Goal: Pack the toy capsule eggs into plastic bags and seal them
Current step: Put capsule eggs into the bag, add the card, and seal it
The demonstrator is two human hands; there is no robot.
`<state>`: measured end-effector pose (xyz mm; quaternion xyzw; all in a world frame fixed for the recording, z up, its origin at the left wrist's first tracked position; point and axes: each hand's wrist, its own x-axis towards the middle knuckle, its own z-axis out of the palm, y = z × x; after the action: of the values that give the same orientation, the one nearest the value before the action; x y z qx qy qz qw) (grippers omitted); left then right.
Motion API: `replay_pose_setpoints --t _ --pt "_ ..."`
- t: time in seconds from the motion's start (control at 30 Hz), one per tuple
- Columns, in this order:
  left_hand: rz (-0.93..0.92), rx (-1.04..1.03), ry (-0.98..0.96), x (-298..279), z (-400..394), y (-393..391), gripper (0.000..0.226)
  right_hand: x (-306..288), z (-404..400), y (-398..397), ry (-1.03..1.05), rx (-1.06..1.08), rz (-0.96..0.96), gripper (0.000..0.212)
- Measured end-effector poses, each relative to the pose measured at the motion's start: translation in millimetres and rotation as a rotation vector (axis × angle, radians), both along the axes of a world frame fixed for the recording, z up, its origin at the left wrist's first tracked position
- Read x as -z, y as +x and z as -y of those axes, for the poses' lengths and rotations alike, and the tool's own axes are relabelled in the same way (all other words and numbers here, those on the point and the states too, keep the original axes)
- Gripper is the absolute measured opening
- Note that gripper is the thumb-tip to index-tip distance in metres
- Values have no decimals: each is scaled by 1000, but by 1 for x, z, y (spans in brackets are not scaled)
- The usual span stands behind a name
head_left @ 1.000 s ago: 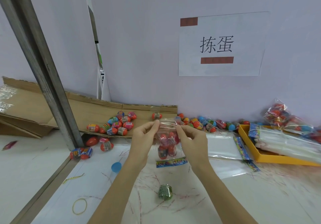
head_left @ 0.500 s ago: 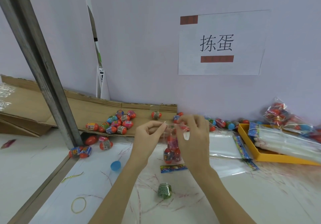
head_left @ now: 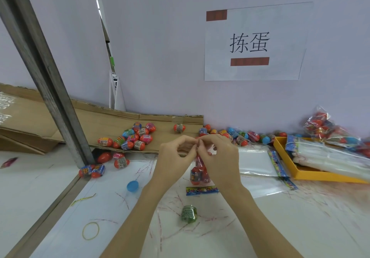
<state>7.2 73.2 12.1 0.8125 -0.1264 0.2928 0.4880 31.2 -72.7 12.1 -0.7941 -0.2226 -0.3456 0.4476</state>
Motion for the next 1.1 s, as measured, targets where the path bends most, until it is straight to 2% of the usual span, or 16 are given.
replay_pose_setpoints --t 0.13,0.27,0.47,0.7,0.87,1.1 --pt "-3 -4 -9 -1 0 1 18 1 2 0 111 -61 -127 9" --pt "0 -33 -6 -1 -3 1 16 -3 3 -1 -28 -111 -44 12" --pt "60 -21 136 0 -3 1 14 1 5 1 -128 -21 -34 7" --pt "107 -36 159 -1 -3 2 13 1 1 -1 32 -79 -104 11" --pt "118 -45 200 0 -2 1 12 3 4 1 -87 -40 -87 6" --pt "101 -31 169 -2 -4 1 11 2 2 0 -9 -45 -138 2"
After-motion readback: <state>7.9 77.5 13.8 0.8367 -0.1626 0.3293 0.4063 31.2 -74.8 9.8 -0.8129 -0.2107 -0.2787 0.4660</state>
